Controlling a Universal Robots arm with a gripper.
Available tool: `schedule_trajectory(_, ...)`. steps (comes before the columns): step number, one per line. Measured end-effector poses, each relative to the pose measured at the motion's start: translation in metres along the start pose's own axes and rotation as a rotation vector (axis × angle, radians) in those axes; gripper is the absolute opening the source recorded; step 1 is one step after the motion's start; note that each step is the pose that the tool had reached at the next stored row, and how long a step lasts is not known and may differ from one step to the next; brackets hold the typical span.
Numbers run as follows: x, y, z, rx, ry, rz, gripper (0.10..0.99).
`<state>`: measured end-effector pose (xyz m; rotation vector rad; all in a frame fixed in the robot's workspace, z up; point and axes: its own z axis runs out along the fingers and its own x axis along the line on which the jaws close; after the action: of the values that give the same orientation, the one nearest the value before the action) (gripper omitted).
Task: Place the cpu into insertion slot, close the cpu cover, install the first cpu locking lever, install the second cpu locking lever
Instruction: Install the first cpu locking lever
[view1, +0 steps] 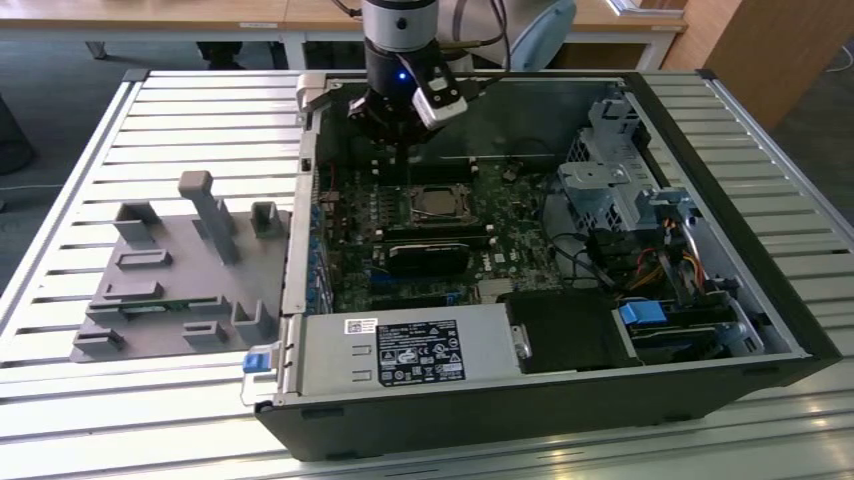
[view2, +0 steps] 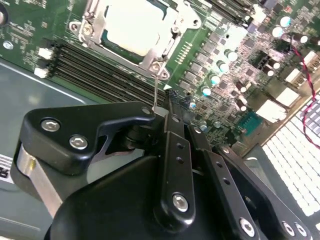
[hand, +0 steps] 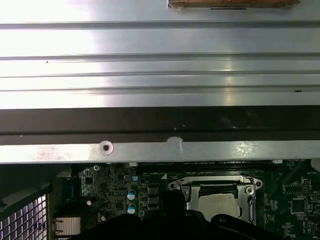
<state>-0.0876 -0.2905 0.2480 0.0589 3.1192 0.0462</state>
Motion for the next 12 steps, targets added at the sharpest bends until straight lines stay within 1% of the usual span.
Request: schedule_trajectory(12, -0.0261, 0.0009, 0.0022, 0.000, 0.0001, 0.000, 0.106)
